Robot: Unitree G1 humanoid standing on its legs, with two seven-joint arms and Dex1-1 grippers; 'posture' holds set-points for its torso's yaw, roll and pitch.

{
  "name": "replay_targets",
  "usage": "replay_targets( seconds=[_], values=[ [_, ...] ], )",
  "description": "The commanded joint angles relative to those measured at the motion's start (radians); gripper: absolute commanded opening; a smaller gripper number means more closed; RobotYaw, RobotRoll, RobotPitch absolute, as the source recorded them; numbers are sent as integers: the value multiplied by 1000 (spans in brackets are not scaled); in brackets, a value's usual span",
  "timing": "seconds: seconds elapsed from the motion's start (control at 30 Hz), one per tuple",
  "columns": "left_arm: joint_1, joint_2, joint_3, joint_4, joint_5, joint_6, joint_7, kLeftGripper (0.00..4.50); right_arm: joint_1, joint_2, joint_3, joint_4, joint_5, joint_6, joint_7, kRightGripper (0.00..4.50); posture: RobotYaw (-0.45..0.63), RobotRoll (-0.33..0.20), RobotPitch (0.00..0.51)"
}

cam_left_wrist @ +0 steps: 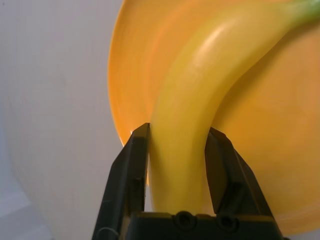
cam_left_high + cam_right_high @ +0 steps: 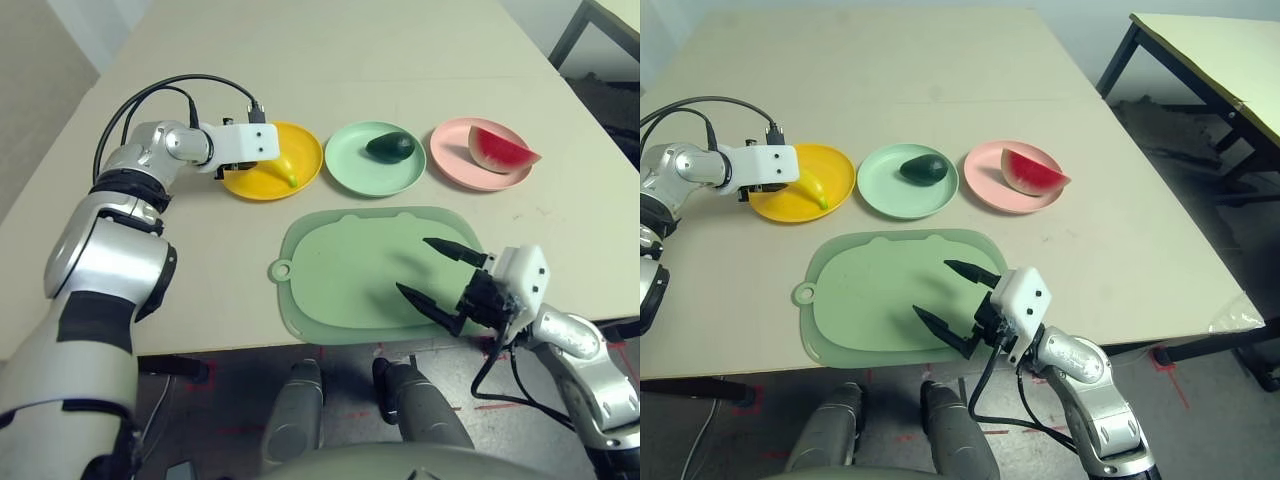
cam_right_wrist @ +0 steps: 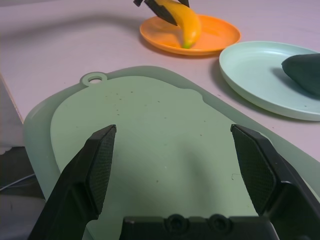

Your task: Place the fruits into color-matched plates.

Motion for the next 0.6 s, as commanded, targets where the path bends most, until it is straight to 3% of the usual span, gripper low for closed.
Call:
replay_targets(
  seconds=[0.03, 0.13, 0.17, 0.37, 0.6],
  values=[
    [15, -3, 16, 17, 17, 3, 3, 3339, 14, -10, -15, -13, 9, 12, -9, 4500, -63, 0, 199],
    [15, -1, 25, 16, 19, 0, 2, 4376, 16, -10, -14, -13, 9, 11, -11, 4500, -59, 0, 200],
    [15, 0, 29, 16, 19, -1, 2, 4444, 15, -10, -15, -12, 11, 11, -12, 4500, -58, 0, 201],
    [31, 26, 103, 10, -38, -11, -22, 4444, 12, -10, -87, 1, 55, 26, -35, 4500, -54, 0, 203],
    [158, 57, 467, -35, -385, 49, -149, 4444, 95, -58, -363, 95, 156, 22, -38, 4500, -58, 0, 209]
  ],
)
